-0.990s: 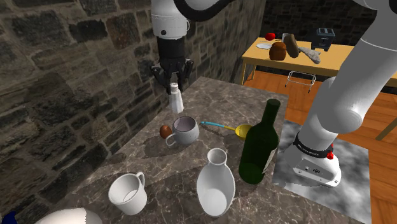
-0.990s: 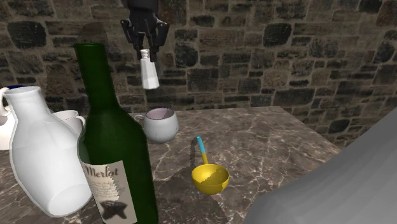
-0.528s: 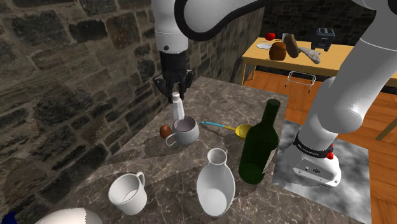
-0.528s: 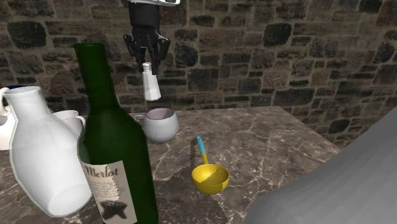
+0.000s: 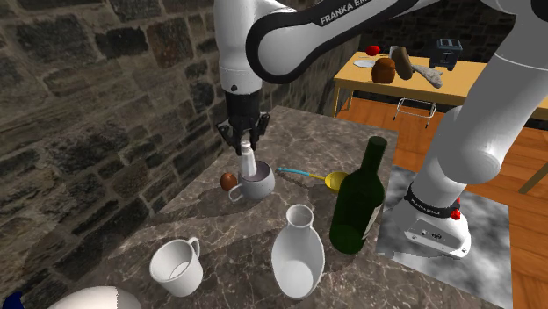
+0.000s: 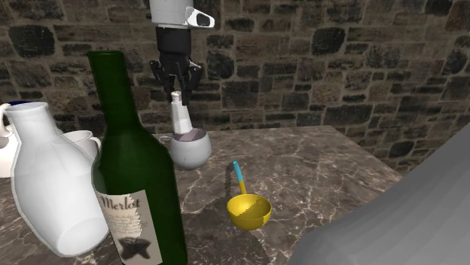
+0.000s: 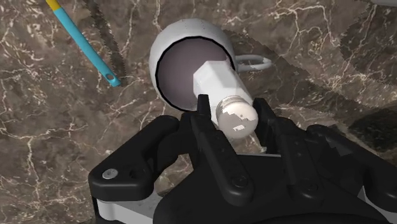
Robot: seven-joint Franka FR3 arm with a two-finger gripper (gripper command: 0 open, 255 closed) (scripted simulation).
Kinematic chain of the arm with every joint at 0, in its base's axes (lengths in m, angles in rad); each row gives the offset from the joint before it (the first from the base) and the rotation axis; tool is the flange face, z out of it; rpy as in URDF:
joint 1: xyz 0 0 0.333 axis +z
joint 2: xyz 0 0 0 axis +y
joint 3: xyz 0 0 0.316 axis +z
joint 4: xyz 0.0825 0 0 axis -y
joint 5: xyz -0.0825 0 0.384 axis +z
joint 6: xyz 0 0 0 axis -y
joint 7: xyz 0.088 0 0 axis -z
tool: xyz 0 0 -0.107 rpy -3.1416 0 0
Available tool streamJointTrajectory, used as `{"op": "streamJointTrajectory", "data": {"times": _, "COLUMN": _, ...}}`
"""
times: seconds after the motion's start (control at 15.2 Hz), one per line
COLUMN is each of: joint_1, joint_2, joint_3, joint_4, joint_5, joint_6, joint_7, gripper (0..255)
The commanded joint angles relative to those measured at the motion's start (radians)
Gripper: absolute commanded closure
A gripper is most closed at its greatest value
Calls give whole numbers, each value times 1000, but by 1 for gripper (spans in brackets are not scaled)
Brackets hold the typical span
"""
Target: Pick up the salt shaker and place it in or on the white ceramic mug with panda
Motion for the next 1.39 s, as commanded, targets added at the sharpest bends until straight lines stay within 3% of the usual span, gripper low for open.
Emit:
{"op": "streamJointTrajectory", "data": {"times": 0.0, "joint_1": 0, "joint_2": 9, "joint_3": 2, "joint_4": -9, "joint_5": -4, "joint_6": 18, "joint_7": 3, "gripper": 255}}
{"op": "streamJointTrajectory", "data": {"times": 0.46, "joint_1": 1, "joint_2": 9, "joint_3": 2, "joint_4": -9, "joint_5": -4, "joint_6": 18, "joint_7": 3, "gripper": 255}}
{"op": "streamJointTrajectory", "data": {"times": 0.53, "joint_1": 0, "joint_2": 8, "joint_3": 1, "joint_4": -9, "joint_5": -3, "joint_6": 18, "joint_7": 2, "gripper": 0}}
{"op": "streamJointTrajectory", "data": {"times": 0.86, "joint_1": 1, "joint_2": 9, "joint_3": 2, "joint_4": -9, "joint_5": -4, "joint_6": 18, "joint_7": 3, "gripper": 0}}
{"op": "streamJointTrajectory", "data": {"times": 1.12, "joint_1": -4, "joint_2": -30, "joint_3": -9, "joint_4": 79, "joint_5": 10, "joint_6": -107, "joint_7": -8, "gripper": 0}}
{"op": "streamJointTrajectory", "data": {"times": 1.32, "joint_1": -4, "joint_2": -30, "joint_3": -9, "joint_4": 79, "joint_5": 10, "joint_6": -107, "joint_7": -8, "gripper": 0}}
